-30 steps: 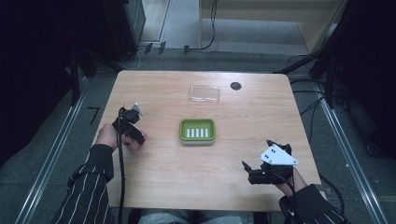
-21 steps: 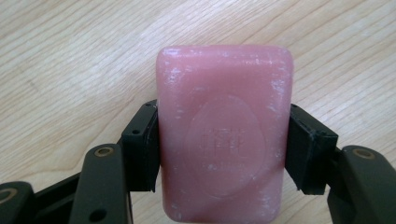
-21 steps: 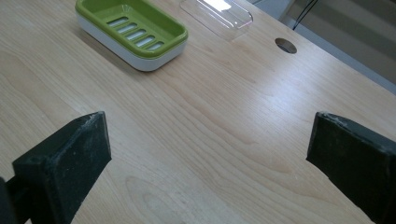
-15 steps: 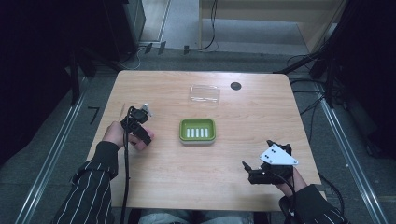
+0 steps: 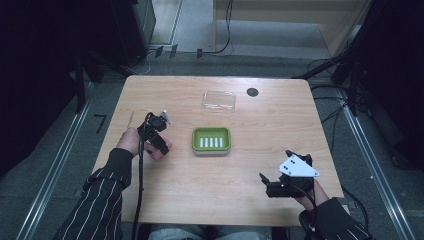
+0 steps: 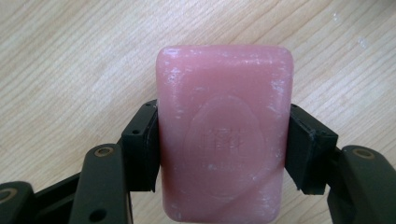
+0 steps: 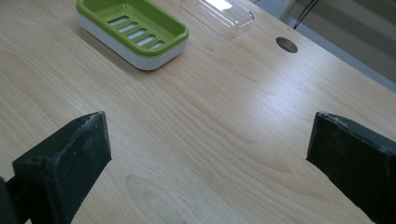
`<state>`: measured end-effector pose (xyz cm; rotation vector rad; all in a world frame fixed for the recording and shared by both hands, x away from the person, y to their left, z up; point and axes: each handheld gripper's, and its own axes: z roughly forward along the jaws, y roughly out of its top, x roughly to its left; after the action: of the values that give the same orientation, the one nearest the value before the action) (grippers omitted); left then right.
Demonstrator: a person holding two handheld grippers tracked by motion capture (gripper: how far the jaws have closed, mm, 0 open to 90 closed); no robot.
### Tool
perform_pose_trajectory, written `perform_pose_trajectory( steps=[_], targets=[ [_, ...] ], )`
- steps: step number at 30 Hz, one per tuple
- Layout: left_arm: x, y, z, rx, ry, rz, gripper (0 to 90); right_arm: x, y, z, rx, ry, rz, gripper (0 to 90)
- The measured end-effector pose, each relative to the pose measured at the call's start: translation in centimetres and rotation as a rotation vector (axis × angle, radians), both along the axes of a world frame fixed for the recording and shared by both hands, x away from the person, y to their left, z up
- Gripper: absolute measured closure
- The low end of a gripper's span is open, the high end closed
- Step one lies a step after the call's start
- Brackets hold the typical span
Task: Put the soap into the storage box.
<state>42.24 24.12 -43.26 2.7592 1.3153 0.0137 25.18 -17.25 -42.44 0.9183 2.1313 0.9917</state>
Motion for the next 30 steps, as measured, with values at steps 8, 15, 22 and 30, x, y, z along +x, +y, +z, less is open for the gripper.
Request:
perform_pose_trajectory(
  steps=[8,15,22,30],
  targets=[
    [0.2,-0.7,0.1,-0.008,0.006,-0.026,38.7,0.0,0.0,0.0,-0.002,0.001,-0.002,0.0],
    [0.6,-1.3,0.4,-0.015,0.011,-0.056,38.8,0.0,0.0,0.0,-0.003,0.002,-0.003,0.0],
    [0.9,-1.7,0.5,-0.012,0.006,-0.078,38.8,-0.1,-0.1,0.0,-0.006,0.002,-0.005,0.0],
    [1.2,-2.5,0.9,-0.015,0.005,-0.113,38.7,-0.1,-0.1,0.0,-0.004,0.004,-0.011,0.0]
  ],
)
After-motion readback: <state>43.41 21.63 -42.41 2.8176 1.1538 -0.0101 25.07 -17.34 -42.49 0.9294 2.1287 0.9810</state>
